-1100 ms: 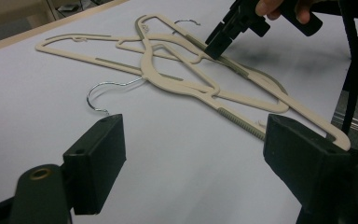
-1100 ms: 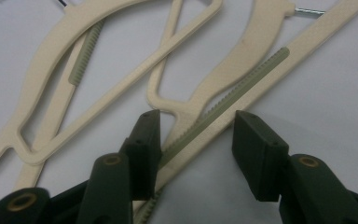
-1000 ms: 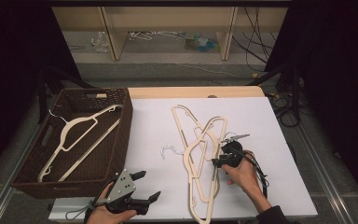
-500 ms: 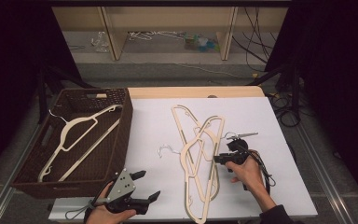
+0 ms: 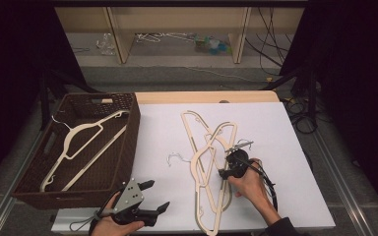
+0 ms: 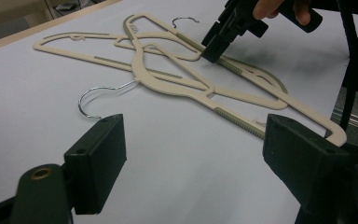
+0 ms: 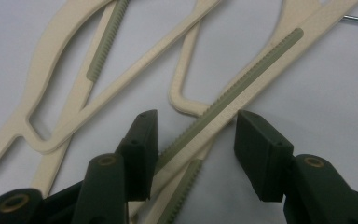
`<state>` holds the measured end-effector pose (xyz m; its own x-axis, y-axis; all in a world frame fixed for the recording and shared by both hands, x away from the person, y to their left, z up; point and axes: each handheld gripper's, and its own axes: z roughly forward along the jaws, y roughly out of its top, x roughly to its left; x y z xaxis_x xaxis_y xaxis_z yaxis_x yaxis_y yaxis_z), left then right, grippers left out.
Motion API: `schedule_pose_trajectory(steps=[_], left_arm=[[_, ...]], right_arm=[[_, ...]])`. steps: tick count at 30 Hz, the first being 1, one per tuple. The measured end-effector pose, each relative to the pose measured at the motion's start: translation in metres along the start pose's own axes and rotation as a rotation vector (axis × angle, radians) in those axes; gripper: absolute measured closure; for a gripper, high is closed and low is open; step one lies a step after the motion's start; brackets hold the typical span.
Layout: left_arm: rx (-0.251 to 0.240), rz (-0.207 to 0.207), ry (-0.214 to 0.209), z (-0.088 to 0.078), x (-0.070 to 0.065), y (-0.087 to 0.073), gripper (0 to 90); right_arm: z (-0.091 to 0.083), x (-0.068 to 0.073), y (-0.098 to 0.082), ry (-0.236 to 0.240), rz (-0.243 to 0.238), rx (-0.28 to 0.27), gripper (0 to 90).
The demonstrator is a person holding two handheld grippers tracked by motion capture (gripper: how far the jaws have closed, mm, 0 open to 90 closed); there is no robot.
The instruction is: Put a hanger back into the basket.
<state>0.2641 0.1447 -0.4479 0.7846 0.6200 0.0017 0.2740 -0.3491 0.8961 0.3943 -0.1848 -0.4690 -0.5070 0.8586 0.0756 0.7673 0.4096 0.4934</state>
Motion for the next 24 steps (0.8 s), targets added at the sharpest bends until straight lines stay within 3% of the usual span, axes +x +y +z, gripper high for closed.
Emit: schedule_pose_trajectory(steps=[3,7,9,11,14,19,21,22,24], left_arm=[[0.003,0.008,0.006,-0.001,0.000,0.001,21.5],[0.001,-0.004,0.000,0.000,-0.001,0.000,21.5],[-0.001,-0.005,-0.001,0.000,-0.001,0.000,21.5],[0.005,0.002,0.008,0.000,-0.001,0.000,21.5],[0.005,0.001,0.007,0.000,-0.001,0.000,21.6],[0.016,0.013,0.003,0.000,-0.001,0.000,21.6],[0.016,0.004,-0.003,0.001,-0.001,0.000,21.7],[0.015,-0.002,0.000,0.001,-0.001,0.000,21.7],[0.017,0.001,0.000,0.001,-0.001,0.000,21.8]], right_arm=[[-0.002,-0.004,0.001,0.007,-0.024,0.008,55.8],[-0.004,-0.005,0.001,0.023,0.027,0.030,58.6],[-0.005,-0.009,0.001,0.041,0.014,0.031,62.3],[-0.007,-0.010,0.002,0.058,0.030,0.024,67.5],[-0.007,-0.010,0.002,0.061,0.035,0.021,68.5],[-0.003,-0.005,0.001,0.032,0.066,0.036,54.4],[-0.002,-0.001,0.002,-0.001,0.007,0.039,54.0],[-0.002,0.003,0.003,-0.013,0.011,0.056,51.9],[0.000,0.007,0.005,-0.033,-0.028,0.072,47.7]])
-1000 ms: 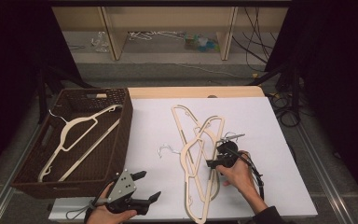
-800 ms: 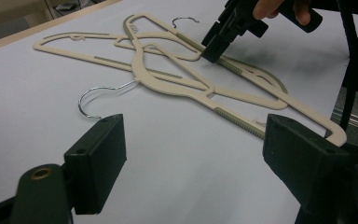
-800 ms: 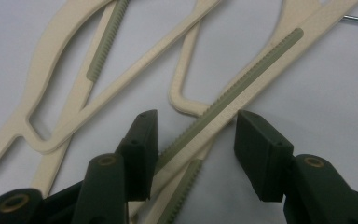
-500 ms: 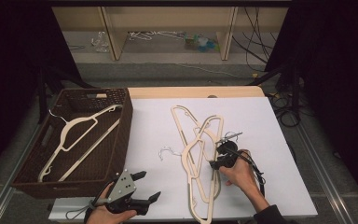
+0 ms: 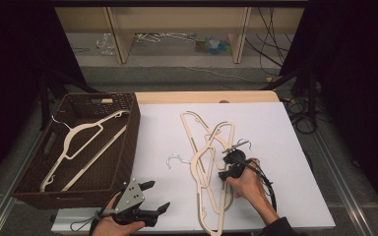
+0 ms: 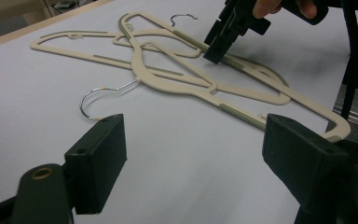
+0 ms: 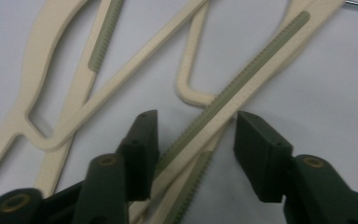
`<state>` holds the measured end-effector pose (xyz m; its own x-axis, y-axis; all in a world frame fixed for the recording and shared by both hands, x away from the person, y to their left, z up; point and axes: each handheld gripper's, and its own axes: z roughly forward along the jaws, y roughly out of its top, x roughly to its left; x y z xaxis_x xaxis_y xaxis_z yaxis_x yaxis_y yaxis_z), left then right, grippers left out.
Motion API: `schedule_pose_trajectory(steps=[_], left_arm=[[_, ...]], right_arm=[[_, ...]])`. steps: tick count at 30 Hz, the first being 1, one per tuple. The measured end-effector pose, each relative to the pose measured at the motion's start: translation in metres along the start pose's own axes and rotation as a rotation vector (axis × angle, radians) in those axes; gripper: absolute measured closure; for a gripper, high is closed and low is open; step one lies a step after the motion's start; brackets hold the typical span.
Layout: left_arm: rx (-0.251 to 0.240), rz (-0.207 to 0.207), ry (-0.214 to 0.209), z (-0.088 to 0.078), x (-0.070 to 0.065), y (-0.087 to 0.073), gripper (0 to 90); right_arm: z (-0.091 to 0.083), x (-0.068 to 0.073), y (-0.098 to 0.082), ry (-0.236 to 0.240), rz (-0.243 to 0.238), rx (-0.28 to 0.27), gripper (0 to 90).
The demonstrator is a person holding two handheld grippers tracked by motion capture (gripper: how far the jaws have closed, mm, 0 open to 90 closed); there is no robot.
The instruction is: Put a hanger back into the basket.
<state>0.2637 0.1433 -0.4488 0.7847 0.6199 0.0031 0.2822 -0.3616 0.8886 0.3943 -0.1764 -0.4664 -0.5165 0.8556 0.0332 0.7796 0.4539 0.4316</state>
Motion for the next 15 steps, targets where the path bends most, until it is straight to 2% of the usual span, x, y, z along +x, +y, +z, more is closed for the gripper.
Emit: schedule_pose_trajectory(steps=[3,4,8,11,15], left_arm=[[0.004,0.017,0.008,-0.001,0.001,0.001,21.9],[-0.004,0.008,0.007,-0.001,0.000,0.001,22.0],[-0.009,-0.004,0.003,-0.002,0.000,0.000,22.2],[-0.005,0.003,0.011,-0.002,0.001,0.001,22.3],[-0.005,0.003,0.008,-0.002,0.001,0.001,22.3]], right_arm=[[0.001,0.005,0.003,-0.020,-0.023,0.023,45.2],[0.001,0.005,0.003,-0.023,-0.030,0.026,45.7],[0.000,0.000,0.002,-0.016,-0.029,0.016,55.8],[-0.002,-0.002,0.002,-0.020,-0.034,0.019,64.2],[-0.003,-0.009,0.002,0.006,-0.012,0.018,68.0]])
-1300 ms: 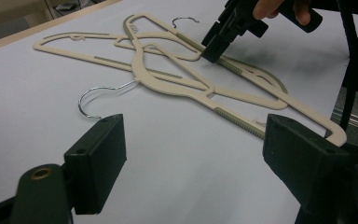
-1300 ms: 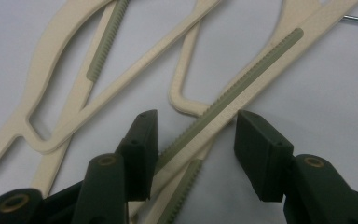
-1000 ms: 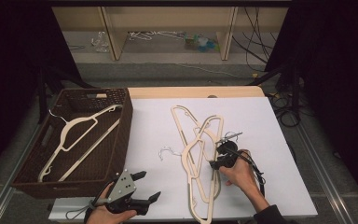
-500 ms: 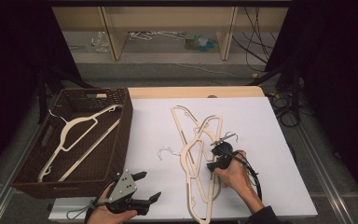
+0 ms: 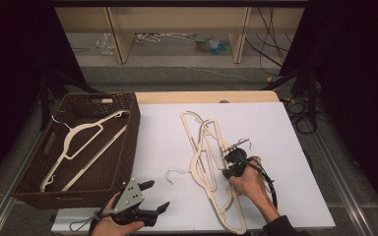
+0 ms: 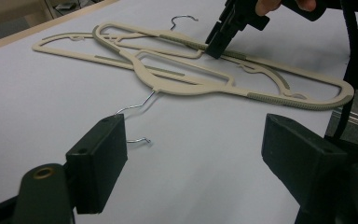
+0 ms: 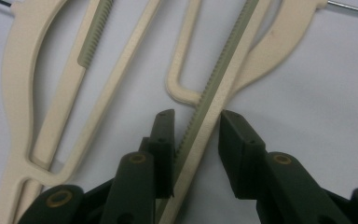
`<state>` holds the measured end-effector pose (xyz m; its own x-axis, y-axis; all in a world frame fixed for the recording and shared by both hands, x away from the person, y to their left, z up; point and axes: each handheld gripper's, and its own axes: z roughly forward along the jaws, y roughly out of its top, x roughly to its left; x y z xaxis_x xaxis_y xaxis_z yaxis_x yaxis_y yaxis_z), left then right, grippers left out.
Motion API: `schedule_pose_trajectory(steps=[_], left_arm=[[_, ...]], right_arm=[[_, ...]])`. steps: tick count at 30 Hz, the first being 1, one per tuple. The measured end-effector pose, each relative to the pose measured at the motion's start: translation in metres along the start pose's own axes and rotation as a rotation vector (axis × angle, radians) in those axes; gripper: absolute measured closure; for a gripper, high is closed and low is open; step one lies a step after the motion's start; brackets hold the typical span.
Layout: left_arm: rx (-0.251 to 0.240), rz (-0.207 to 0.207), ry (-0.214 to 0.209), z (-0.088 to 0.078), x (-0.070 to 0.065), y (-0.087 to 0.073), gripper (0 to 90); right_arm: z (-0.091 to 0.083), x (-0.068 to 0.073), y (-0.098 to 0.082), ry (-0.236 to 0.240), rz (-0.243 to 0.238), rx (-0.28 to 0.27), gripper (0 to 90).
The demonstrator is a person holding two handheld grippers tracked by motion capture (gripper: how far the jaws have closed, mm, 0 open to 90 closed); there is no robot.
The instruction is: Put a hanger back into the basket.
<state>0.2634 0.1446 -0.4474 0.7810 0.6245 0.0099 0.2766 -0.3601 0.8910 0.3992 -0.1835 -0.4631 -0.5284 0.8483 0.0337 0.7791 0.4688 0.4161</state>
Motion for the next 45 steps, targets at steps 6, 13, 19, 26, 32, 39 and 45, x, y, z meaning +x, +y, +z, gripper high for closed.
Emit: schedule_pose_trajectory(steps=[6,13,19,26,32,39,45], left_arm=[[0.001,-0.002,0.001,0.000,0.001,0.000,22.4],[0.003,0.000,-0.002,0.000,0.000,0.000,22.4],[0.007,0.003,-0.003,0.001,0.001,0.000,22.4],[0.022,0.049,0.028,0.013,0.006,0.003,22.6],[0.084,0.147,0.060,0.039,0.010,0.005,23.7],[0.156,0.310,0.073,0.073,0.011,0.008,26.5],[0.185,0.440,0.073,0.090,0.010,0.009,28.1]], right_arm=[[-0.003,-0.007,-0.001,0.079,0.050,-0.016,70.3],[-0.004,-0.010,0.000,0.068,0.016,-0.016,74.6],[-0.007,-0.009,0.000,0.080,0.007,-0.020,77.3],[-0.018,-0.008,0.004,0.092,-0.038,-0.026,79.0],[-0.034,-0.002,0.009,0.085,-0.108,-0.051,79.2],[-0.045,0.003,0.012,0.081,-0.165,-0.060,79.3],[-0.052,0.009,0.014,0.091,-0.167,-0.054,79.3]])
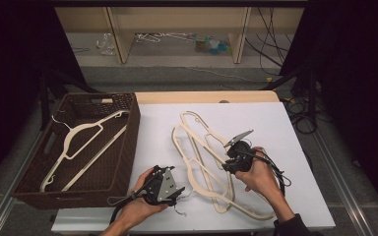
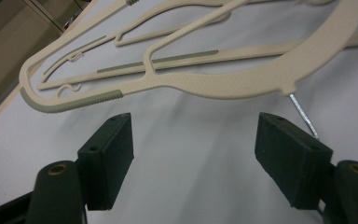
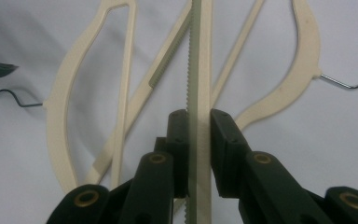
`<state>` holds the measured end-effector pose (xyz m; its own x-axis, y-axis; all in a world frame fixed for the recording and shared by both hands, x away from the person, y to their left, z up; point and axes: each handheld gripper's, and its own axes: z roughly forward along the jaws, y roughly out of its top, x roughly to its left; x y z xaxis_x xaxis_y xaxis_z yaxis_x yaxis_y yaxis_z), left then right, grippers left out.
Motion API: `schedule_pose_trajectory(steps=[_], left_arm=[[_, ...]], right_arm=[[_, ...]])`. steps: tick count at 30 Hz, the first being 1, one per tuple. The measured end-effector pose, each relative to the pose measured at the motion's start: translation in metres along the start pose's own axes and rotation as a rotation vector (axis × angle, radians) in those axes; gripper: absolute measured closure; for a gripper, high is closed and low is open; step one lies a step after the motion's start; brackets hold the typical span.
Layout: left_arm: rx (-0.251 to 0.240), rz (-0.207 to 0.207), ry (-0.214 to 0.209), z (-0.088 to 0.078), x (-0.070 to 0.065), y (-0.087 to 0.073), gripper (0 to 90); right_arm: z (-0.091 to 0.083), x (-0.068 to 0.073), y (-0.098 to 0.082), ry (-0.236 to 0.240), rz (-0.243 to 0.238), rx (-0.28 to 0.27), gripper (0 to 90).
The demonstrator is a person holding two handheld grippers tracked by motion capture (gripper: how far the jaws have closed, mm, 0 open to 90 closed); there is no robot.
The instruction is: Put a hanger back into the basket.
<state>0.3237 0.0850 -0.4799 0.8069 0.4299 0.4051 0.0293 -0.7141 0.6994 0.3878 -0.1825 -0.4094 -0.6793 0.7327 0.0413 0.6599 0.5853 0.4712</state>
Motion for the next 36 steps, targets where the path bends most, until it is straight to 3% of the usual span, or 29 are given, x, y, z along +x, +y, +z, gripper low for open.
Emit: schedule_pose_trajectory(steps=[4,5,6,9,10,11,12,13,14,15,16,17,18,21,22,23,29,30,31,34,36], left_arm=[[0.002,0.064,0.053,0.007,-0.001,0.000,28.4],[0.017,0.100,0.060,0.008,0.000,0.001,28.4],[0.013,0.086,0.060,0.010,-0.003,0.001,28.4],[0.021,0.152,0.099,0.013,-0.005,0.003,28.9],[0.028,0.155,0.084,0.015,-0.008,0.003,28.8],[0.031,0.176,0.119,0.016,-0.009,0.004,28.8],[0.038,0.185,0.115,0.016,-0.011,0.005,28.8],[0.030,0.183,0.081,0.018,-0.013,0.005,28.7],[0.042,0.210,0.071,0.018,-0.013,0.006,28.8],[0.031,0.221,0.086,0.019,-0.014,0.007,29.1],[0.016,0.083,0.166,0.017,-0.023,0.004,29.7],[0.014,0.112,0.198,0.017,-0.022,0.004,29.1],[0.022,0.151,0.109,0.018,-0.021,0.005,29.1],[0.016,0.147,0.068,0.015,-0.025,0.003,34.2],[-0.007,0.329,0.029,0.016,-0.015,0.009,37.0],[0.022,0.410,0.031,0.012,-0.013,0.011,40.0],[-0.077,0.466,-0.014,0.009,-0.020,0.011,47.9],[-0.060,0.512,-0.018,0.006,-0.020,0.012,49.6],[-0.070,0.533,-0.020,0.005,-0.021,0.013,50.8],[-0.101,0.557,-0.041,0.003,-0.024,0.014,56.2],[-0.100,0.597,-0.047,0.002,-0.026,0.016,57.2]], right_arm=[[-0.002,0.001,0.001,0.001,-0.029,-0.011,79.3],[-0.002,0.002,0.002,0.003,-0.026,-0.010,79.3],[-0.003,0.003,0.002,0.004,-0.025,-0.007,79.3],[-0.002,0.003,0.003,0.005,-0.044,-0.019,79.3],[-0.002,0.003,0.003,0.008,-0.045,-0.015,79.3],[-0.003,0.004,0.003,0.015,-0.045,-0.016,79.3],[-0.003,0.005,0.003,0.022,-0.031,-0.007,79.4],[-0.002,0.005,0.003,0.019,-0.055,-0.016,79.4],[-0.002,0.005,0.003,0.023,-0.062,-0.018,79.4],[-0.001,0.006,0.004,0.028,-0.063,-0.013,79.4],[0.000,0.006,0.004,0.030,-0.067,-0.012,79.4],[0.000,0.007,0.004,0.037,-0.076,-0.017,79.3],[0.000,0.007,0.004,0.037,-0.077,-0.016,79.4],[0.000,0.005,0.004,0.053,-0.091,-0.022,79.3],[0.000,0.003,0.004,0.057,-0.096,-0.022,79.3],[0.000,0.002,0.004,0.056,-0.105,-0.026,79.3],[0.007,-0.004,0.001,0.093,-0.114,-0.017,78.9],[0.008,-0.005,0.000,0.101,-0.111,-0.011,78.8],[0.010,-0.006,-0.001,0.110,-0.111,-0.008,78.8],[0.014,-0.009,-0.004,0.130,-0.122,0.004,78.9],[0.015,-0.010,-0.004,0.152,-0.128,0.007,78.9]])
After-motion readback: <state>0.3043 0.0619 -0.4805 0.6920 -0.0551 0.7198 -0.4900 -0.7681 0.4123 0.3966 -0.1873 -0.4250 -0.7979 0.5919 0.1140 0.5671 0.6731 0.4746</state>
